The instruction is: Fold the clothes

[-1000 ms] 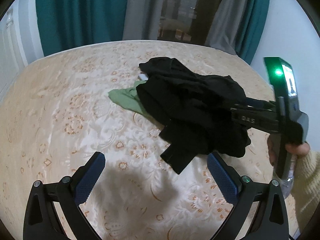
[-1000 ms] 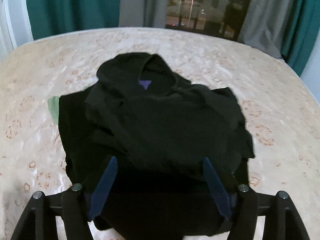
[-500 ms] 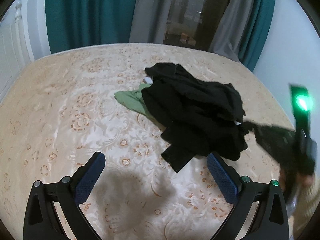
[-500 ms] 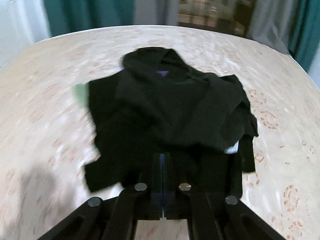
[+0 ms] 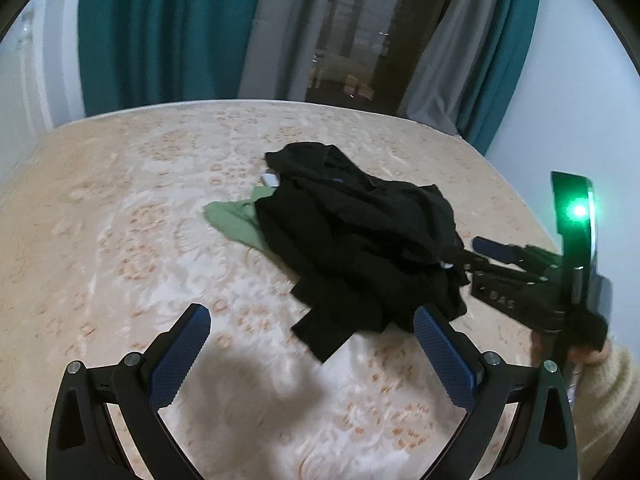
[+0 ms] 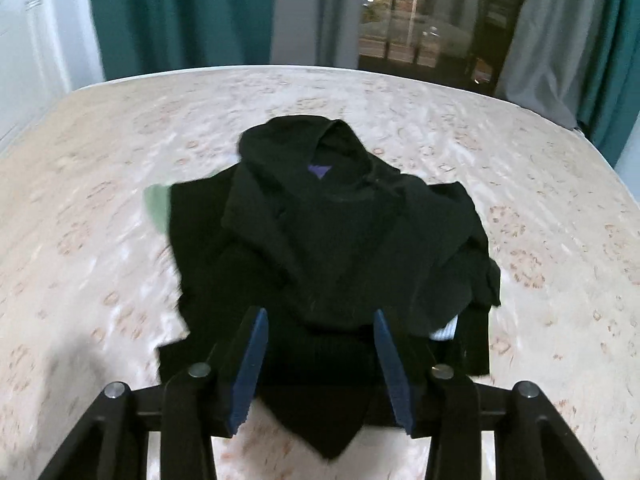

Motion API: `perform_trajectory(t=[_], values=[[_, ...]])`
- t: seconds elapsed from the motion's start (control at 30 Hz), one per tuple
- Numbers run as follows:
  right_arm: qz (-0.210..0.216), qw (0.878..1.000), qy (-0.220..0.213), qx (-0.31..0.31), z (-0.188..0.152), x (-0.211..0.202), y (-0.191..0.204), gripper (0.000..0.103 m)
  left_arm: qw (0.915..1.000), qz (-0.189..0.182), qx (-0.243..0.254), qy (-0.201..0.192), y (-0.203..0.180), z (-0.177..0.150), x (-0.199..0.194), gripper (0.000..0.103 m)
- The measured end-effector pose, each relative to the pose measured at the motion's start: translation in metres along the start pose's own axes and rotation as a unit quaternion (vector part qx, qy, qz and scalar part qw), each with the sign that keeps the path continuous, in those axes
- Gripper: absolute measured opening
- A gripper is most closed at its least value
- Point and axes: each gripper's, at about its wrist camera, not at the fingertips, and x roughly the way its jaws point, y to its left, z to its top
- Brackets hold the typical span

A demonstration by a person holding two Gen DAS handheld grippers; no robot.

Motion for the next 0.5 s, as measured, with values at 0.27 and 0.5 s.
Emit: perform_trajectory(t=[0.27, 0.5], values=[[-0.001, 1.000, 0.025, -0.020, 0.005, 0.051, 0.001, 0.045, 0.9934, -0.075, -0.066, 0.057, -0.003, 0.061, 0.099, 0.103], [0.015, 0.999, 0.036, -0.025, -0.017, 0.069, 0.002, 0.004, 0.9787, -0.110, -0.123, 0.122, -0.010, 0.083, 0.179, 0.086]])
